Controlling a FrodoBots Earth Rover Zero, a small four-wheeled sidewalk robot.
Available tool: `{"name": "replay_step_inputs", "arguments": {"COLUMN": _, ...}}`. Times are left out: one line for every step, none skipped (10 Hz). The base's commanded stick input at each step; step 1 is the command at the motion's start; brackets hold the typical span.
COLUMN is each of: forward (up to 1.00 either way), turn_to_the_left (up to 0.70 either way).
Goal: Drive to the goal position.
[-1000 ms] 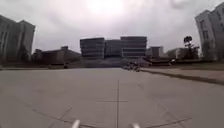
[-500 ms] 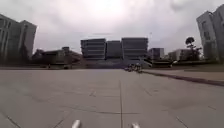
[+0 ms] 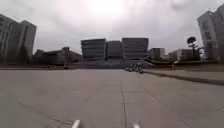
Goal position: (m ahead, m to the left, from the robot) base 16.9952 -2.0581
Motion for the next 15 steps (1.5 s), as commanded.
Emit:
{"name": "replay_step_inputs", "arguments": {"forward": 0.85, "turn_to_the_left": 0.00}}
{"name": "replay_step_inputs", "arguments": {"forward": 0.85, "turn_to_the_left": 0.00}}
{"name": "replay_step_inputs", "arguments": {"forward": 0.85, "turn_to_the_left": 0.00}}
{"name": "replay_step_inputs", "arguments": {"forward": 0.85, "turn_to_the_left": 0.00}}
{"name": "replay_step_inputs", "arguments": {"forward": 0.85, "turn_to_the_left": 0.00}}
{"name": "replay_step_inputs", "arguments": {"forward": 0.85, "turn_to_the_left": 0.00}}
{"name": "replay_step_inputs", "arguments": {"forward": 0.85, "turn_to_the_left": 0.00}}
{"name": "replay_step_inputs", "arguments": {"forward": 0.85, "turn_to_the_left": 0.00}}
{"name": "replay_step_inputs", "arguments": {"forward": 0.85, "turn_to_the_left": 0.00}}
{"name": "replay_step_inputs", "arguments": {"forward": 0.85, "turn_to_the_left": 0.00}}
{"name": "replay_step_inputs", "arguments": {"forward": 0.85, "turn_to_the_left": 0.00}}
{"name": "replay_step_inputs", "arguments": {"forward": 0.85, "turn_to_the_left": 0.00}}
{"name": "replay_step_inputs", "arguments": {"forward": 0.85, "turn_to_the_left": 0.00}}
{"name": "replay_step_inputs", "arguments": {"forward": 0.85, "turn_to_the_left": 0.00}}
{"name": "replay_step_inputs", "arguments": {"forward": 0.85, "turn_to_the_left": 0.00}}
